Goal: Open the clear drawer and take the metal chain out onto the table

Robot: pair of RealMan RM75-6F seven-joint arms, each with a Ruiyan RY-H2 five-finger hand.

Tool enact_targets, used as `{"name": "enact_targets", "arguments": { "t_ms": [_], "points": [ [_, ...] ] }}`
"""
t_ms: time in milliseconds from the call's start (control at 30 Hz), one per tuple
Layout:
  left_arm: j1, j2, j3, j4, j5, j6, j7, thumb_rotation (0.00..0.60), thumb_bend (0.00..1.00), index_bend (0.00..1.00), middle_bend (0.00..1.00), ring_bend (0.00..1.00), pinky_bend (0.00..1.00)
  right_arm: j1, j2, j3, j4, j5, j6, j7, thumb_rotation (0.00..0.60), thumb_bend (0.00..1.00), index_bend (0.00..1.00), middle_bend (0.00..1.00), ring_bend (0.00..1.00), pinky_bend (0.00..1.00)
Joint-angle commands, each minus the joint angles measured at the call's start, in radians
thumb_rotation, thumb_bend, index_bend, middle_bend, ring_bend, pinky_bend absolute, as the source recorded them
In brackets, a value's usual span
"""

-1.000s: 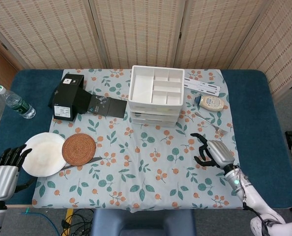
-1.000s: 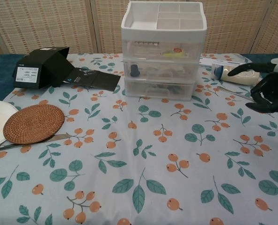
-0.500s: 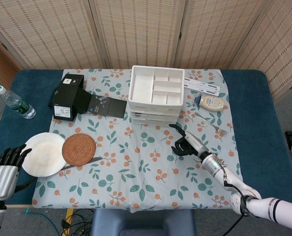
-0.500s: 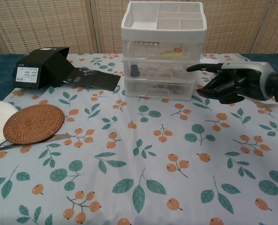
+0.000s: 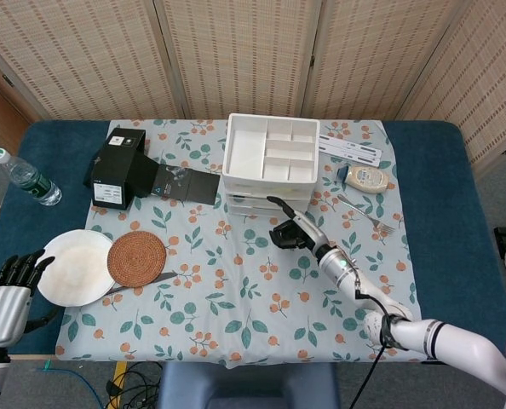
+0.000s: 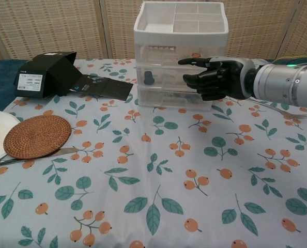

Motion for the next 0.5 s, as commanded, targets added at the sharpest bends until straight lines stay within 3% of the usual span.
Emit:
{"name": "enact_targets", "arguments": {
  "t_ms": [33, 500],
  "points": [
    [0.001, 0.003, 0.000, -0.003, 0.002, 0.004, 0.000, 0.600, 0.17, 0.16, 0.12, 0.12, 0.09, 0.028, -0.027, 0.015, 0.030, 0.005, -0.030, 0.024, 0.600, 0.54, 0.01, 0.86, 0.99, 1.00],
    [0.002, 0.007, -0.001, -0.001, -0.008, -0.002, -0.005, 0.600, 0.17, 0.16, 0.12, 0.12, 0.09, 0.062, -0.082, 0.043, 0.107, -0.004, -0.064, 0.084, 0.600, 0.55, 0.01, 0.86, 0.99, 1.00]
  ]
}}
